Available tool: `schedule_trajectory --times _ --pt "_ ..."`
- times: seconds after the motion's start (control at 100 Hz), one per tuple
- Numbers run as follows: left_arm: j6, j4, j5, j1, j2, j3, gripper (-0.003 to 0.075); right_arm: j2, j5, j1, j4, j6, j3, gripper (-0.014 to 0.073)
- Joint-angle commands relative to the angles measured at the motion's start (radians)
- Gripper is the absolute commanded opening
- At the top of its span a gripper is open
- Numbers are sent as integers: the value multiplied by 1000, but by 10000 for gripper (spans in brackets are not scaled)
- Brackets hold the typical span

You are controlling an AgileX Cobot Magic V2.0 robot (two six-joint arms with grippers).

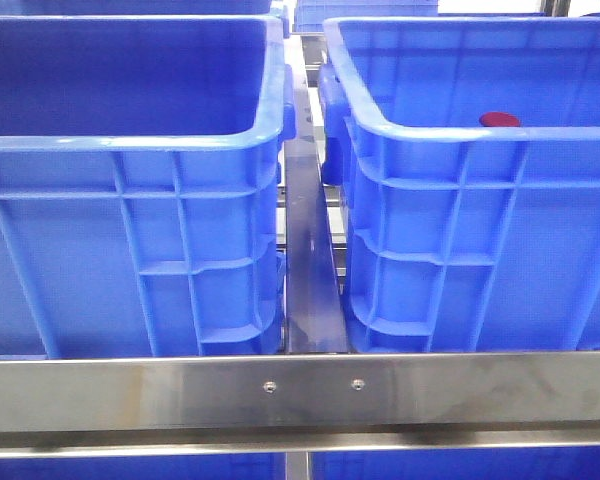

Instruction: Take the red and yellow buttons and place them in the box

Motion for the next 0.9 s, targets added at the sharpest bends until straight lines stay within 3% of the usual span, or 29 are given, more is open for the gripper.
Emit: schedule_trajectory --times 0.0,0.14,0.35,0.47,0.57,0.6,0.89 --pt "-12 0 -68 2 -31 54 -20 18 -50 -2 -241 225 -26 -60" --pt "-12 0 -68 2 -31 54 -20 18 -115 5 -600 473 -25 -60" --pt "-12 0 -68 2 -31 54 -20 17 -392 27 -870 781 95 -60" --pt "-12 0 -68 2 -31 54 -20 -15 -439 27 -1012 923 164 -60" --pt "-12 0 -68 2 -31 54 -20 -69 -469 27 -1042 997 232 -60" --pt "-12 0 -68 2 -31 54 -20 -86 -413 27 -1059 1005 227 -60" --pt "-12 0 -68 2 -31 54 -20 -82 -407 28 -1070 1013 228 -60"
